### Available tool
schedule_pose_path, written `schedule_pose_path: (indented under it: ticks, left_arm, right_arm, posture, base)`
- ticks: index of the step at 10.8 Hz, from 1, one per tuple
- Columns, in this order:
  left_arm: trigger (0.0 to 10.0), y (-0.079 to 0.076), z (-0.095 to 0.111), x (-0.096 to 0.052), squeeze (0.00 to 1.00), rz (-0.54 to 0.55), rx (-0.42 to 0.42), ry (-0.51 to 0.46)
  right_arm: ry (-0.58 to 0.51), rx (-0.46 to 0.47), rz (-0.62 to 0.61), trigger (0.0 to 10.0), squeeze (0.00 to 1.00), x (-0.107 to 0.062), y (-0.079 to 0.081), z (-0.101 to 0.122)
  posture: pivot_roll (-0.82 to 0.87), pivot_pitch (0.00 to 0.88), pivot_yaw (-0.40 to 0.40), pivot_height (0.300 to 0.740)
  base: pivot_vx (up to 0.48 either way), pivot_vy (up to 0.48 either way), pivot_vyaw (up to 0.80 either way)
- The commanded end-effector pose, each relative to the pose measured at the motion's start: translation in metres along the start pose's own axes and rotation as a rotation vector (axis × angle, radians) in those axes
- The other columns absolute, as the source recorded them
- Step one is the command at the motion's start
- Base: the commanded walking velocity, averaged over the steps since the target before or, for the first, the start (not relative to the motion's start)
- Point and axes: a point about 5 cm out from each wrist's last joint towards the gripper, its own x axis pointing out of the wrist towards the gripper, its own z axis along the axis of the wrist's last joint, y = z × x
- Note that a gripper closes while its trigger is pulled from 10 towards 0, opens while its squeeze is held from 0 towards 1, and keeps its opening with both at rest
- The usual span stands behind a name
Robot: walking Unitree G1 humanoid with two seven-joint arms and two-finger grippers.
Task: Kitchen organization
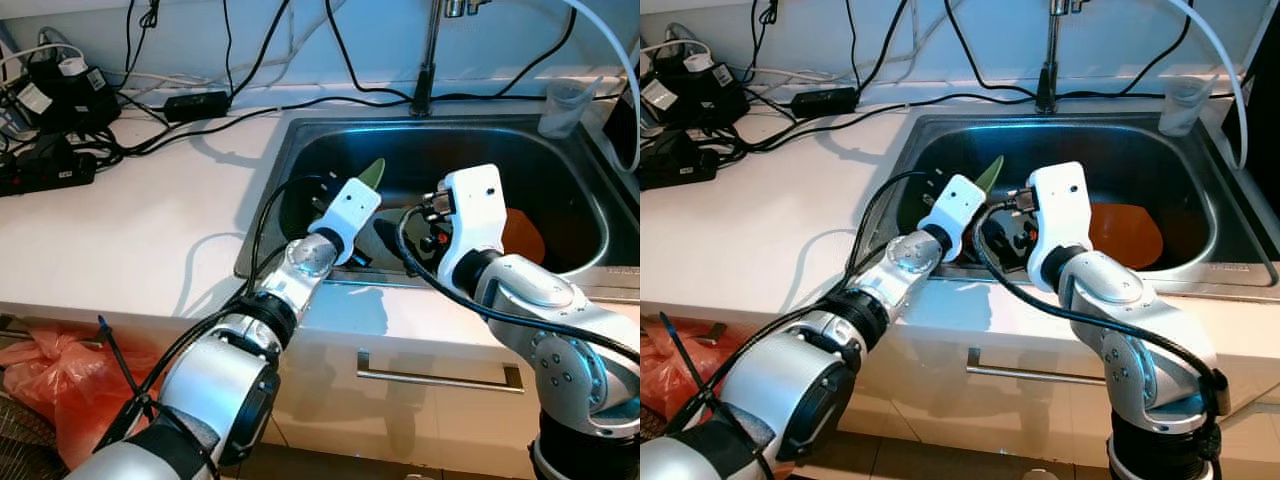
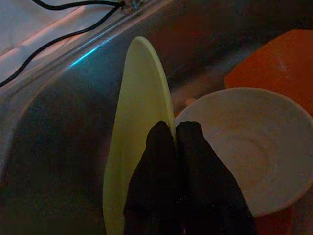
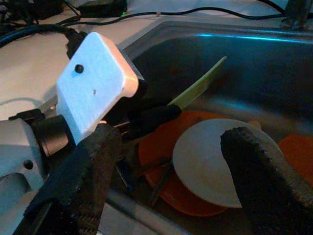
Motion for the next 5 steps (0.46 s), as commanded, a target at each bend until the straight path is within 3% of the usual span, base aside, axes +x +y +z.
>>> schedule_pose_path:
  ticks: [1,5]
  left_arm:
    - [10.0,-0.006,-0.017,-0.003,0.00,-0.039,-0.001,0.089]
    - [10.0,0.008,-0.003,0.001,0.00,0.010,-0.017,0.097]
  right_arm:
    - [-0.010,-0.004,0.014,10.0,0.00,-0.002,0.004,0.003]
    - [-0.013,0.003,0.008,10.0,0.00,-0.004,0.005,0.002]
  posture:
    - [-0.40,0.000,0.111,0.740]
    - [-0.40,0.000,0.123,0.740]
  base:
    - [0.000,0.000,0.00]
    - [0.000,0.000,0.00]
